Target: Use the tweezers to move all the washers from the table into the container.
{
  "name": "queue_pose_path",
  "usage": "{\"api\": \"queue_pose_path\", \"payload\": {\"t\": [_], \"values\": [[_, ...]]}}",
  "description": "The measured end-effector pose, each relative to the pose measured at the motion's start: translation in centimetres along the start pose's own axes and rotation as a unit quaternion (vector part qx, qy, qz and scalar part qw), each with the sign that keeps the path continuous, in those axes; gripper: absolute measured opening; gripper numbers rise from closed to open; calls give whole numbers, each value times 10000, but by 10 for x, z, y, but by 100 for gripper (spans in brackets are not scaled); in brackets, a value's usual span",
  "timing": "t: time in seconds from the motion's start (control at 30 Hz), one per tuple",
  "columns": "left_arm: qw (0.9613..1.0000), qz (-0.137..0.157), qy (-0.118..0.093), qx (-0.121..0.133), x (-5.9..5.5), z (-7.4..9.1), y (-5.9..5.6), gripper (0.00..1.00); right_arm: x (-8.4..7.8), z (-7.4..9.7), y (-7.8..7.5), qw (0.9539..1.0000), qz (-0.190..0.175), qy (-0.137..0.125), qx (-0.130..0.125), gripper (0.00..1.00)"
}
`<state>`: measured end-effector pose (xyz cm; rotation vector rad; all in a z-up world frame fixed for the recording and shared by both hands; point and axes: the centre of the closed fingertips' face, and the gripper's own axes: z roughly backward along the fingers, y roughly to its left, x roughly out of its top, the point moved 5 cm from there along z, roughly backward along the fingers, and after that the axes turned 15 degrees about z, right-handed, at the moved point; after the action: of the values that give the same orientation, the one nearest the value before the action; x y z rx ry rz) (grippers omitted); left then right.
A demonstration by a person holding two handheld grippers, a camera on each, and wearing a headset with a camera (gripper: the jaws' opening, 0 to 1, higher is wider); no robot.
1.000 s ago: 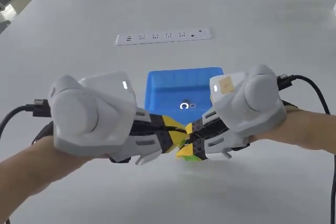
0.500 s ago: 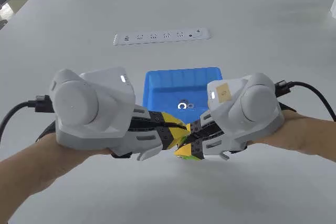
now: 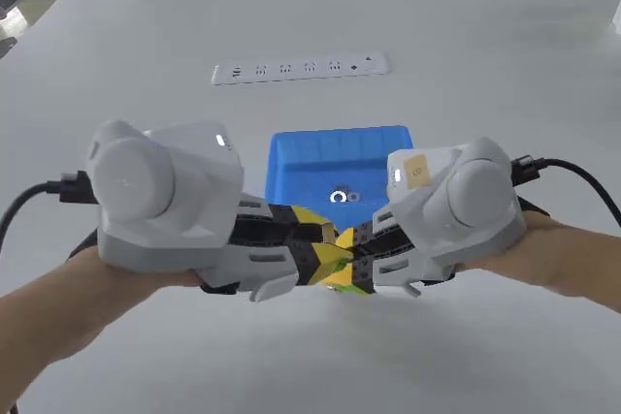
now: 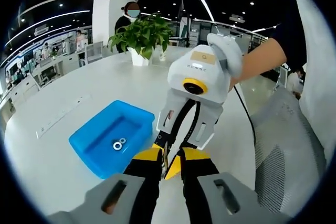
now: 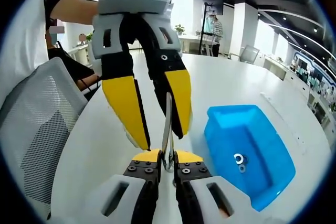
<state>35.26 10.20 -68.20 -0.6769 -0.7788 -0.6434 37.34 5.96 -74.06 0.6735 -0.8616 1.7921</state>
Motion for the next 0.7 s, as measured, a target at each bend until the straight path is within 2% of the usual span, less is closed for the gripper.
{"api": "queue_pose_path", "payload": {"t": [0.23,0.4,0.57,0.7], "values": [[10000,-63,-15,71,-1,4,0,23,2,4,-3,10000,-61,-21,-76,10],[9999,102,-103,41,-1,12,-2,23,8,9,-6,9998,-142,-61,-111,10],[9994,134,-236,208,-3,23,-1,23,12,11,-4,9998,-166,-80,-119,10],[9989,210,-271,311,-7,30,2,27,17,13,-2,9998,-153,-70,-94,10]]}}
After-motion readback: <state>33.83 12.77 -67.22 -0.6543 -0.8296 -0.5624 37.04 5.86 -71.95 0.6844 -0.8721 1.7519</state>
